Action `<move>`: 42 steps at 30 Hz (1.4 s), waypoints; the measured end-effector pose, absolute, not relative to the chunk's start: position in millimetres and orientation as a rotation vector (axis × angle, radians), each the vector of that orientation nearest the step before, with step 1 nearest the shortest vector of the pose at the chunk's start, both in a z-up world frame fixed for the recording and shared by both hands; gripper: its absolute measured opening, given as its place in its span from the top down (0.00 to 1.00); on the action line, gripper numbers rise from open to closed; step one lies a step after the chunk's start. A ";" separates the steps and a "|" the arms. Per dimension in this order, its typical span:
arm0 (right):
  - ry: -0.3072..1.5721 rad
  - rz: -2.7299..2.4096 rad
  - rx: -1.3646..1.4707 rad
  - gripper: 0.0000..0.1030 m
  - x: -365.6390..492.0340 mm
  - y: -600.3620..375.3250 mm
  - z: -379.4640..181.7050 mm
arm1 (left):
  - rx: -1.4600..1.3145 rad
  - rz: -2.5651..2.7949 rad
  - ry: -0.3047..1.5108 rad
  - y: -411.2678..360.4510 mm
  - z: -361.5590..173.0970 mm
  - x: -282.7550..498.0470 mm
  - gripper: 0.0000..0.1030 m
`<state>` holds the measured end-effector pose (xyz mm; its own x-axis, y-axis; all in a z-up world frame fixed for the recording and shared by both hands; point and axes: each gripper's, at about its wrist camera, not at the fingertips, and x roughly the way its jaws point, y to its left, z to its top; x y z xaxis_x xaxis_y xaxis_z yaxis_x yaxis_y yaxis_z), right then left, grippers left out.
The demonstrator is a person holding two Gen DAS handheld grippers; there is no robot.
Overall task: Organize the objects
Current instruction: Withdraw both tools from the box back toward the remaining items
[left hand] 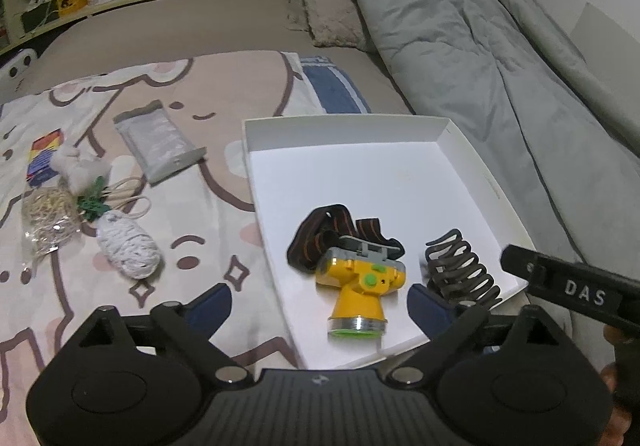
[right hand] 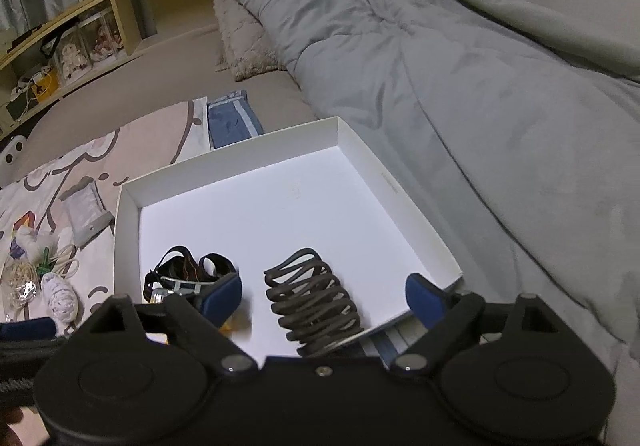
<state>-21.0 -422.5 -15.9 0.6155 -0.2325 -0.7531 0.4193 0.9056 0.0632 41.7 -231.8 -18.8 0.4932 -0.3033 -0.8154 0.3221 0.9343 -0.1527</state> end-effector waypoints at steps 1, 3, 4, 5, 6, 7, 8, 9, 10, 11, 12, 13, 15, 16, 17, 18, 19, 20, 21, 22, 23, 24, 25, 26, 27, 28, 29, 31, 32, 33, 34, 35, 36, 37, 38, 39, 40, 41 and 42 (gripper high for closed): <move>0.824 -0.384 0.242 0.09 -23.3 -421.4 -14.0 | 0.015 -0.377 0.984 -228.7 -16.9 40.6 0.04; 0.811 -0.388 0.225 0.06 -29.1 -417.3 -9.1 | 0.012 -0.371 0.975 -223.1 -12.6 37.2 0.02; 0.802 -0.387 0.216 0.04 -32.2 -414.9 -6.1 | 0.013 -0.366 0.968 -221.0 -10.6 35.3 0.01; 0.796 -0.386 0.212 0.03 -34.6 -413.3 -4.4 | 0.016 -0.358 0.957 -218.0 -7.8 32.8 0.01; 0.791 -0.384 0.208 0.01 -37.3 -411.3 -2.1 | 0.019 -0.351 0.950 -215.9 -5.5 31.1 0.00; 0.788 -0.381 0.201 0.00 -39.8 -408.4 -0.2 | 0.020 -0.347 0.944 -213.6 -3.4 29.4 0.00; 0.785 -0.379 0.194 0.00 -42.2 -405.7 1.6 | 0.019 -0.340 0.941 -210.5 -1.1 27.7 0.00; 0.783 -0.379 0.189 0.00 -44.7 -403.3 2.6 | 0.016 -0.337 0.948 -207.6 0.7 27.0 0.00; 0.781 -0.379 0.186 0.00 -46.7 -401.2 3.7 | 0.011 -0.333 0.953 -204.6 2.3 26.1 0.00; 0.783 -0.379 0.184 0.00 -47.9 -399.8 4.5 | 0.002 -0.328 0.954 -201.2 4.0 25.0 0.00; 0.783 -0.379 0.181 0.00 -49.1 -398.4 5.3 | -0.003 -0.323 0.951 -197.8 5.5 23.8 0.00; 0.783 -0.378 0.181 0.00 -50.5 -396.9 6.1 | -0.005 -0.319 0.947 -194.8 6.9 22.7 0.00; 0.782 -0.379 0.179 0.00 -53.3 -393.9 7.2 | 0.001 -0.314 0.940 -189.1 8.5 20.9 0.00; 0.785 -0.375 0.176 0.00 -54.0 -392.3 7.5 | 0.005 -0.308 0.937 -186.2 9.3 20.4 0.00; 0.789 -0.370 0.173 0.00 -54.2 -390.6 7.7 | 0.005 -0.304 0.934 -183.5 9.7 20.0 0.00; 0.789 -0.368 0.172 0.00 -54.8 -388.6 7.9 | 0.004 -0.300 0.932 -180.6 10.1 19.5 0.00; 0.789 -0.368 0.171 0.00 -55.4 -386.8 8.3 | 0.002 -0.294 0.930 -177.2 10.6 19.3 0.00; 0.789 -0.367 0.168 0.00 -55.8 -384.7 8.7 | 0.000 -0.291 0.928 -174.0 10.9 19.0 0.00; 0.790 -0.365 0.166 0.00 -55.9 -382.9 8.8 | -0.001 -0.288 0.925 -170.4 11.2 18.7 0.00; 0.791 -0.364 0.164 0.00 -55.7 -380.9 8.9 | -0.001 -0.284 0.922 -166.7 11.6 18.6 0.00; 0.792 -0.361 0.163 0.00 -54.8 -379.1 8.9 | -0.001 -0.280 0.919 -163.0 12.0 18.6 0.00; 0.793 -0.358 0.162 0.00 -53.8 -376.6 8.9 | -0.002 -0.276 0.918 -158.9 12.4 18.9 0.00; 0.795 -0.352 0.161 0.00 -53.0 -374.1 8.7 | -0.003 -0.272 0.916 -154.3 12.5 19.3 0.00; 0.796 -0.345 0.162 0.00 -51.4 -371.7 8.5 | -0.003 -0.266 0.913 -150.1 12.7 19.8 0.00; 0.797 -0.338 0.163 0.00 -49.4 -368.3 8.3 | 0.000 -0.259 0.909 -144.8 13.0 20.4 0.00; 0.798 -0.329 0.162 0.00 -47.0 -364.3 7.8 | 0.004 -0.251 0.906 -140.3 13.4 21.0 0.00; 0.801 -0.321 0.161 0.00 -44.4 -360.9 6.8 | 0.008 -0.239 0.900 -133.9 13.8 21.8 0.00; 0.802 -0.303 0.158 0.00 -39.4 -352.2 5.0 | 0.010 -0.218 0.892 -122.2 14.2 23.4 0.00; 0.803 -0.292 0.157 0.00 -36.2 -347.4 4.4 | 0.010 -0.204 0.889 -115.1 14.5 24.8 0.00; 0.803 -0.280 0.156 0.00 -33.1 -342.6 3.7 | 0.010 -0.192 0.887 -108.0 14.7 26.2 0.00; 0.803 -0.267 0.156 0.00 -30.0 -337.7 3.0 | 0.010 -0.178 0.884 -100.5 15.0 27.9 0.00; 0.804 -0.255 0.156 0.00 -27.2 -332.7 2.2 | 0.009 -0.165 0.882 -94.0 15.3 29.2 0.00; 0.806 -0.244 0.154 0.00 -23.9 -328.2 1.4 | 0.008 -0.154 0.880 -87.7 15.9 30.8 0.00; 0.808 -0.233 0.150 0.00 -20.2 -323.3 0.8 | 0.007 -0.144 0.878 -82.2 16.4 32.1 0.00; 0.808 -0.222 0.147 0.00 -16.9 -317.6 0.3 | 0.006 -0.132 0.876 -76.5 17.0 33.4 0.00; 0.807 -0.213 0.147 0.00 -13.9 -313.4 0.2 | 0.005 -0.119 0.873 -70.1 17.5 34.8 0.00; 0.805 -0.203 0.148 0.00 -11.4 -309.3 0.4 | 0.003 -0.109 0.870 -64.6 17.8 36.2 0.00; 0.803 -0.190 0.151 0.00 -8.3 -305.1 1.1 | 0.001 -0.100 0.867 -59.5 18.1 37.0 0.00; 0.799 -0.179 0.153 0.00 -5.9 -301.5 1.8 | -0.001 -0.091 0.864 -53.6 18.3 37.9 0.00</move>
